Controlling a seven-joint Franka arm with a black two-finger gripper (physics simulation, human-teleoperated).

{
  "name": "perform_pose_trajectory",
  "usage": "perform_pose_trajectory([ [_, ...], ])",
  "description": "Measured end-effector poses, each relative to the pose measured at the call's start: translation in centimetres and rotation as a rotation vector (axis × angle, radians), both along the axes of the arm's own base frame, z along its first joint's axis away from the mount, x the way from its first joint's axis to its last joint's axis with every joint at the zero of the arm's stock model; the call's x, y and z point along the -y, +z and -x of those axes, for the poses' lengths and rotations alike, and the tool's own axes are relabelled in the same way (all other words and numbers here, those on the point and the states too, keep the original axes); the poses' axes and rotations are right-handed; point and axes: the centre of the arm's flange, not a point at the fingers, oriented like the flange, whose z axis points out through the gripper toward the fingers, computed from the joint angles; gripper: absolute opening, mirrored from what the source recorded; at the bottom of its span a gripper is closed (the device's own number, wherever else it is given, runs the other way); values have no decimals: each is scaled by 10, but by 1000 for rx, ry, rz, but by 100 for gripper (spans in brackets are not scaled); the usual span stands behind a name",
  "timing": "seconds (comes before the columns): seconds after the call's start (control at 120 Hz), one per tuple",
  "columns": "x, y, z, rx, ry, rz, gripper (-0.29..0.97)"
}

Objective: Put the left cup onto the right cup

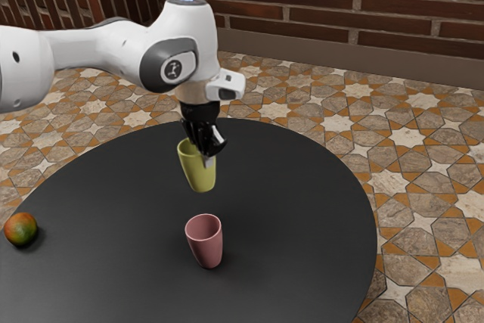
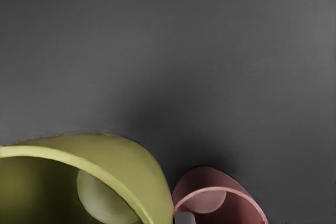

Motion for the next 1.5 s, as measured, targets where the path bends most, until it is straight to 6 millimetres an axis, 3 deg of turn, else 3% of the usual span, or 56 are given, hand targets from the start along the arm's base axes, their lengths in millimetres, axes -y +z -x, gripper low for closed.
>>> perform_pose_trajectory([
  [0.475, 33, -15, 50, -14, 24, -42, -11],
  [0.958, 61, -32, 61, -6, 65, -40, -11],
  [1.133, 55, -35, 60, -6, 96, -40, -11],
  [1.5, 24, -41, 53, -14, 189, -46, -11],
])
